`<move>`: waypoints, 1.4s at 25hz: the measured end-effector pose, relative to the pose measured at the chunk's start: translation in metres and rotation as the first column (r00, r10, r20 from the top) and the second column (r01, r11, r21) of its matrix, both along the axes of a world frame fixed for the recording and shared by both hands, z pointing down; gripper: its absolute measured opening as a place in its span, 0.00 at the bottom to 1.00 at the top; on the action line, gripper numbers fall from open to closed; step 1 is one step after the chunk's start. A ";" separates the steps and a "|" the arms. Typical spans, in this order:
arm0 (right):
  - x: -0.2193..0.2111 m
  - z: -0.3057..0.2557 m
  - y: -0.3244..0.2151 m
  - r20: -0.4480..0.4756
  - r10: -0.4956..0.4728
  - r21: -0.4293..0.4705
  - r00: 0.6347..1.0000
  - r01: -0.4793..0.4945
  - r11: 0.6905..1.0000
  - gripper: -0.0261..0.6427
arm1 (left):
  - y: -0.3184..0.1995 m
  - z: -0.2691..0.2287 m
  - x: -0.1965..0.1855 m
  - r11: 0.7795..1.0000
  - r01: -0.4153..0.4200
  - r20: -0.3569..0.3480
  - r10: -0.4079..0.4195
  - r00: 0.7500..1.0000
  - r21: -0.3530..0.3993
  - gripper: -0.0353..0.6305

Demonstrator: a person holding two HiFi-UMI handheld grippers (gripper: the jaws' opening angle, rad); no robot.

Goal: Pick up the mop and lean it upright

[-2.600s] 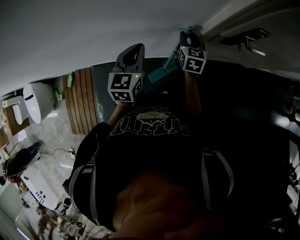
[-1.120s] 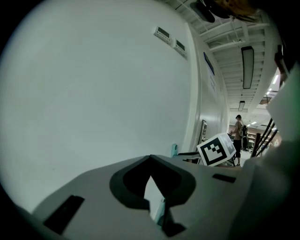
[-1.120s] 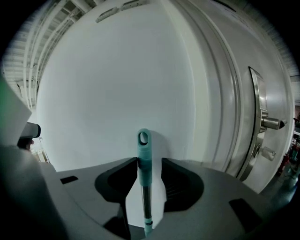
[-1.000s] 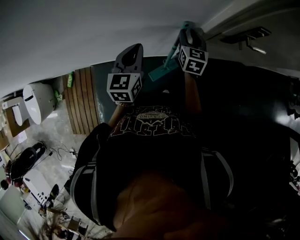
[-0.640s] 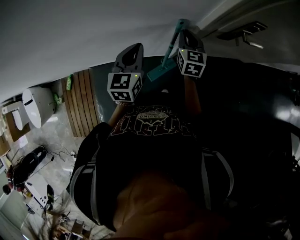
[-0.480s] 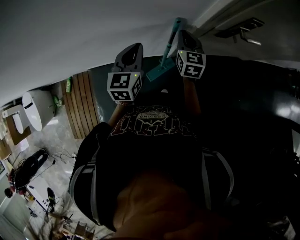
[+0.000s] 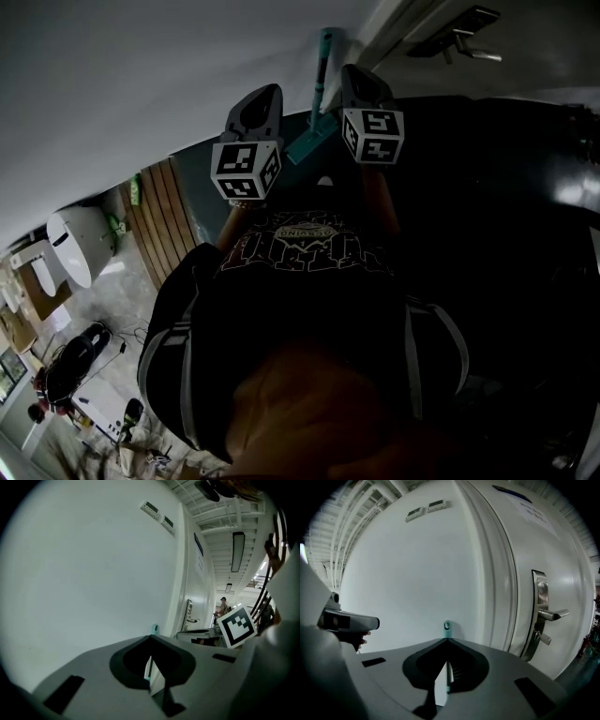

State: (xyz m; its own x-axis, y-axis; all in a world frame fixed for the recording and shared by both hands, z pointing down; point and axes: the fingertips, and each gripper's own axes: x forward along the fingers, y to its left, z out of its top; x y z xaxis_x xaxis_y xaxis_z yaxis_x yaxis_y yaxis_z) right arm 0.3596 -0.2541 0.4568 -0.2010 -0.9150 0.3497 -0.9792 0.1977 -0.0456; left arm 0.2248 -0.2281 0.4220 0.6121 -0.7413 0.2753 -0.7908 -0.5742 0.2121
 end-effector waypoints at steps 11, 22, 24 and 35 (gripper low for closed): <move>-0.004 -0.016 0.043 0.034 0.018 0.004 0.999 -0.018 1.000 0.07 | 0.017 -0.006 0.022 0.996 -0.084 0.001 0.084 0.996 0.008 0.12; -0.027 -0.030 0.088 0.051 0.017 0.010 0.999 -0.018 1.000 0.07 | 0.044 -0.007 0.021 0.990 -0.141 0.009 0.141 0.990 0.010 0.12; -0.030 -0.030 0.093 0.050 0.020 0.012 0.999 -0.021 1.000 0.07 | 0.047 -0.005 0.021 0.989 -0.146 0.008 0.146 0.989 0.007 0.12; -0.048 -0.038 0.131 0.047 0.038 0.020 0.998 -0.039 0.999 0.07 | 0.080 -0.005 0.009 0.983 -0.185 0.005 0.185 0.983 0.003 0.12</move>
